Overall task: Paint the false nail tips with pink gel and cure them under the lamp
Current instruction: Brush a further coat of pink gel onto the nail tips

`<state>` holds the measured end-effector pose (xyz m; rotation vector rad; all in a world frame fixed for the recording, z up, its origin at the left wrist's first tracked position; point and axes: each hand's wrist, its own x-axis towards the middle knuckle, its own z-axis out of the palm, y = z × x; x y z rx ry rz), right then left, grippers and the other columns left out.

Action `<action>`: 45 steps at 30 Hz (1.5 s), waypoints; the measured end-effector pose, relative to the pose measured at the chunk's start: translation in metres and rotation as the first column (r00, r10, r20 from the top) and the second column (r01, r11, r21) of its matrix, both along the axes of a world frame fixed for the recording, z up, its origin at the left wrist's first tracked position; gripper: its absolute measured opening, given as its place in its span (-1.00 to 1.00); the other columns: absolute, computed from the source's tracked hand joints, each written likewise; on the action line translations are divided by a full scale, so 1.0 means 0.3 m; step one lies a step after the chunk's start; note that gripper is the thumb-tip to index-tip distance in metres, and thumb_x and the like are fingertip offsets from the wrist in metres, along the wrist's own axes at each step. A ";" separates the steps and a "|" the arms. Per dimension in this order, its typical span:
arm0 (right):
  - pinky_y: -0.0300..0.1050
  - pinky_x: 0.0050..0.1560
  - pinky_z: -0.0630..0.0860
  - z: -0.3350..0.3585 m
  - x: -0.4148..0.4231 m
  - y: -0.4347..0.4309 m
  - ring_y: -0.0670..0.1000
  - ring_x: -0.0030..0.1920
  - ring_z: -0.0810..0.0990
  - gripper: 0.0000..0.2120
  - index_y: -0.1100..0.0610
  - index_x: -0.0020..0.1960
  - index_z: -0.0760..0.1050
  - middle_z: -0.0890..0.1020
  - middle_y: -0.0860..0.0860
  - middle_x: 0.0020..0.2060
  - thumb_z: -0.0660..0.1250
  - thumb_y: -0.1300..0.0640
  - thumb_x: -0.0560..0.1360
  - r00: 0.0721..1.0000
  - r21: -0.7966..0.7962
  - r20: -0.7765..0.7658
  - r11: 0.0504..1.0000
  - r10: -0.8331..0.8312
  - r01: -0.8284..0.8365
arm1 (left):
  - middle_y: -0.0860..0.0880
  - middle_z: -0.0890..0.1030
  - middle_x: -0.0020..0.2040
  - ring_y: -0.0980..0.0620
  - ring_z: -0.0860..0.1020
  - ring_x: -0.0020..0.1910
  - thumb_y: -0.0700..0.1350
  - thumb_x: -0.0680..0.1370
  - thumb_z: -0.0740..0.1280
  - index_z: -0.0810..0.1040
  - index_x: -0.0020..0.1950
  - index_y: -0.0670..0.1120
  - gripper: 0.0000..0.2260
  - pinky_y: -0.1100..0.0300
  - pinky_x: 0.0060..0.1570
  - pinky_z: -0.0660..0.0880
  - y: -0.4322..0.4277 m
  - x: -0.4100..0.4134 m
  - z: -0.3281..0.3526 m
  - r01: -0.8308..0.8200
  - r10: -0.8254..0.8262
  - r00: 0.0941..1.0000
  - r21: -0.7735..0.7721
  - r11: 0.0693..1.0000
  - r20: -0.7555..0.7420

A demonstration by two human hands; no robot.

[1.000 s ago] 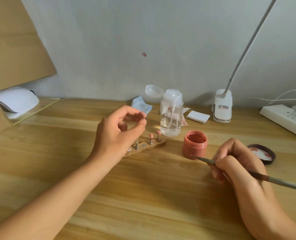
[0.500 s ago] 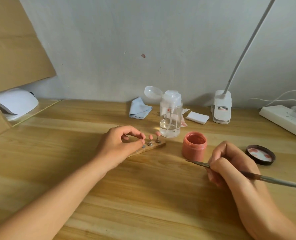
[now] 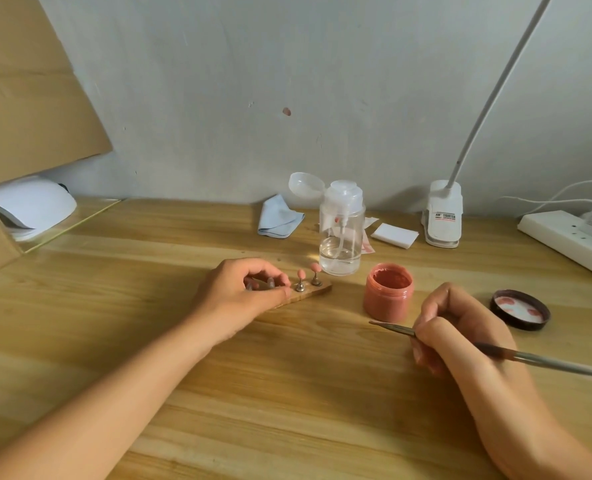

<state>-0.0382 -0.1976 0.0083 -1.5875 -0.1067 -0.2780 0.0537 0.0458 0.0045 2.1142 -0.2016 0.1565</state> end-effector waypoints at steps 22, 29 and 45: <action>-0.39 -0.11 0.48 0.028 -0.041 0.015 -0.07 -0.15 0.63 -0.84 0.02 -0.02 0.60 0.70 -0.08 -0.17 0.39 0.27 0.53 0.930 -0.131 0.288 0.953 -0.227 0.273 | 0.17 0.64 -0.28 0.07 0.60 -0.16 -0.06 0.36 0.58 0.60 -0.21 0.19 -0.80 -0.03 -0.03 0.55 0.047 -0.026 0.052 0.023 -0.061 0.990 0.290 0.957 0.124; -0.20 -0.19 0.47 0.028 -0.025 -0.010 -0.02 -0.19 0.61 -0.86 -0.13 -0.07 0.55 0.67 -0.19 -0.25 0.29 0.11 0.49 0.899 -0.364 0.357 0.849 -0.253 0.384 | 0.23 0.64 -0.27 0.17 0.61 -0.14 0.04 0.36 0.56 0.60 -0.19 0.23 -0.83 0.11 -0.08 0.54 0.052 -0.040 0.059 -0.033 -0.028 0.986 0.362 0.932 0.162; 0.13 -0.21 0.54 0.039 0.054 -0.014 0.00 -0.31 0.57 -0.91 -0.06 -0.08 0.42 0.63 -0.05 -0.34 0.32 0.00 0.55 0.927 -0.598 0.223 0.709 -0.301 0.374 | 0.30 0.63 -0.25 0.26 0.47 -0.39 -0.11 0.39 0.53 0.62 -0.22 0.14 -0.84 0.38 -0.29 0.42 -0.079 -0.124 0.099 0.313 -0.352 0.924 0.234 0.920 0.150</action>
